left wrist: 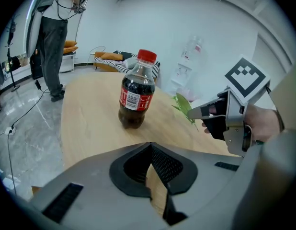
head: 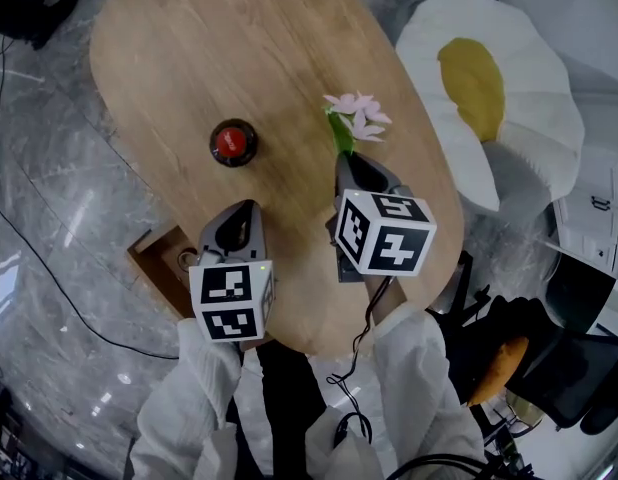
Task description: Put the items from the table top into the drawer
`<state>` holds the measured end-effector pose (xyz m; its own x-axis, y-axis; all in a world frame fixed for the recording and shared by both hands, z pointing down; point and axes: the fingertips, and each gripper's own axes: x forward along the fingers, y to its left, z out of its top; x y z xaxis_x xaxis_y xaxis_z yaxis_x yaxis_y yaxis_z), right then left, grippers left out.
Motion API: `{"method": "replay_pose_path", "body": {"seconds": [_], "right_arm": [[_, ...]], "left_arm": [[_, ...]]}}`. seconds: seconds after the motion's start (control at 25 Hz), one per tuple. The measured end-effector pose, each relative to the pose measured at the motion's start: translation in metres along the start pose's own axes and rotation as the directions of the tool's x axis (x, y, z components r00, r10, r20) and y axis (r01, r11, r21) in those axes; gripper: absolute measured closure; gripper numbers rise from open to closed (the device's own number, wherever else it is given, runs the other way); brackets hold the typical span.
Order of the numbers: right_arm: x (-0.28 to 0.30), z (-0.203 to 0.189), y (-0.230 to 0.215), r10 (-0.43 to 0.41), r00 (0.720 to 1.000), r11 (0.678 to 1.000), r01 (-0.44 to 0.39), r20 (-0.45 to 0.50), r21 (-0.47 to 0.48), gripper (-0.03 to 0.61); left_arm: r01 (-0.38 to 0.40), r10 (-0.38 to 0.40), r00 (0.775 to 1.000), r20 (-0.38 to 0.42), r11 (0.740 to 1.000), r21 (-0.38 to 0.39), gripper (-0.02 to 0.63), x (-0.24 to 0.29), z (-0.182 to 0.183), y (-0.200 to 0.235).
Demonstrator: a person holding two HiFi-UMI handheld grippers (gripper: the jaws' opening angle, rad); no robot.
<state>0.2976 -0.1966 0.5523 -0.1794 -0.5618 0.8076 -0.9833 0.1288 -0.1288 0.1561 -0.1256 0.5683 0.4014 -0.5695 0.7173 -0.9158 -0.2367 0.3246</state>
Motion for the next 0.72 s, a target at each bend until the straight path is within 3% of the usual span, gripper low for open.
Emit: {"method": "replay_pose_path", "body": {"seconds": [0.72], "right_arm": [[-0.062,-0.075,0.116,0.026,1.0,0.998,-0.026,-0.003,0.058,0.506]], "left_arm": [[-0.006,0.006,1.0,0.005,0.998,0.06,0.62,-0.104,-0.038,0.062]]}}
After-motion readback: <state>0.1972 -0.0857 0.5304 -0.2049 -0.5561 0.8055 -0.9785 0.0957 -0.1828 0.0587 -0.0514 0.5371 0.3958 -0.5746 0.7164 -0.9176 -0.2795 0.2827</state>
